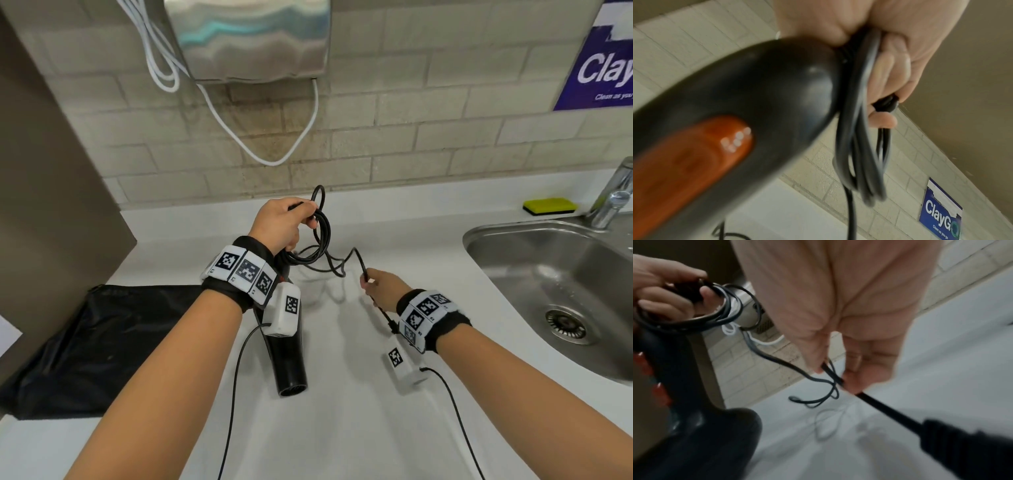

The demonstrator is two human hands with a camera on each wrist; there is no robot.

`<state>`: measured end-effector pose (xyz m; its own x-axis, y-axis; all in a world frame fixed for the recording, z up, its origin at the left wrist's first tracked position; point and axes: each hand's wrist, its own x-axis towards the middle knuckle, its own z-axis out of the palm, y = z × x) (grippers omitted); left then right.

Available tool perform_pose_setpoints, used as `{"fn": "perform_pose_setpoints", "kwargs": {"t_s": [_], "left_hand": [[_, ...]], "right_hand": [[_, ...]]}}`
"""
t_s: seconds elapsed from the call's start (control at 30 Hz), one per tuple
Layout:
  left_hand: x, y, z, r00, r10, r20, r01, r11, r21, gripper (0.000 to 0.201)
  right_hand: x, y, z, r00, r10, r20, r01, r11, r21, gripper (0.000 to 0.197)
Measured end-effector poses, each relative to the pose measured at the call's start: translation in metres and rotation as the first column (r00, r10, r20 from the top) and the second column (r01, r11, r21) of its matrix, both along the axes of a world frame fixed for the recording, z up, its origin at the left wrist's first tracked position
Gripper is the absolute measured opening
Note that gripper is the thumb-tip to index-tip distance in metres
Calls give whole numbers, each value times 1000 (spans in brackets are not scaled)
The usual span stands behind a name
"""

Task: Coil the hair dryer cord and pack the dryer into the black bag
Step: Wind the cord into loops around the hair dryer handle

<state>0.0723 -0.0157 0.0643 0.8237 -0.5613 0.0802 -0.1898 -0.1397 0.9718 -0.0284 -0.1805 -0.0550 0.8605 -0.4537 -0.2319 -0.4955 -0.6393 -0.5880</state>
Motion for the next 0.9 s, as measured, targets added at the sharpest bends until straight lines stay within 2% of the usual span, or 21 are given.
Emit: {"fn": "perform_pose_setpoints", "kwargs": {"t_s": [0.03,0.07,0.1,0.17,0.3,0.4,0.43,0.47,0.5,0.57,0.6,0.7,0.77,0.8,0.83,0.9], "left_hand": [[-1,-1,0,1000,2,-1,-2,1000,0,15],[-2,-2,0,1000,3,-2,-3,1000,-1,15],[-3,-3,1,1000,2,-4,-2,1000,-2,15],[-4,-5,1,1000,-1,-7,1,1000,3,16],[-4,-6,1,1000,4,-6,-4,1000,12,18],[-3,-6,1,1000,9,-15,-8,1000,6,21],[-3,-5,1,1000,11,-13,-11,1000,6,22],[-2,-5,1,1000,14,-11,-13,1000,6,22],[-1,-4,1,1000,17,-10,-17,1000,6,23],[0,-3,1,999,30,-13,-30,1000,-4,23],[0,-2,1,999,37,-17,-37,999,-12,23],[1,1,1,999,50,-14,-51,998,-21,23],[2,2,0,998,55,-6,-56,998,-24,23],[2,3,0,998,56,-3,-56,998,-24,23],[2,4,0,998,55,-1,-55,998,-22,23],[1,5,1,999,50,-9,-50,998,-30,22]], "right_hand": [[-2,-1,-2,998,35,-44,-37,999,-37,8],[-5,-1,-5,987,67,-148,-82,992,-97,19],[-9,0,-9,955,85,-283,-136,976,-167,29],[-16,0,-14,883,109,-456,-254,929,-269,37],[-18,0,-20,824,82,-561,-293,909,-296,30],[-15,-4,-17,840,123,-528,-300,917,-264,21],[-15,-2,-10,871,167,-461,-287,936,-204,13],[-15,0,-2,921,206,-330,-243,967,-74,5],[-16,3,5,967,199,-160,-179,975,131,10],[-16,12,24,982,128,139,-179,863,473,25],[-15,17,32,964,73,254,-210,797,567,27],[-5,36,54,849,-130,512,-320,645,694,28],[4,46,62,735,-327,594,-361,553,751,29],[8,50,65,672,-406,620,-370,541,755,30],[13,53,68,613,-455,646,-362,565,742,30],[23,57,69,521,-477,707,-299,674,675,32]]}}
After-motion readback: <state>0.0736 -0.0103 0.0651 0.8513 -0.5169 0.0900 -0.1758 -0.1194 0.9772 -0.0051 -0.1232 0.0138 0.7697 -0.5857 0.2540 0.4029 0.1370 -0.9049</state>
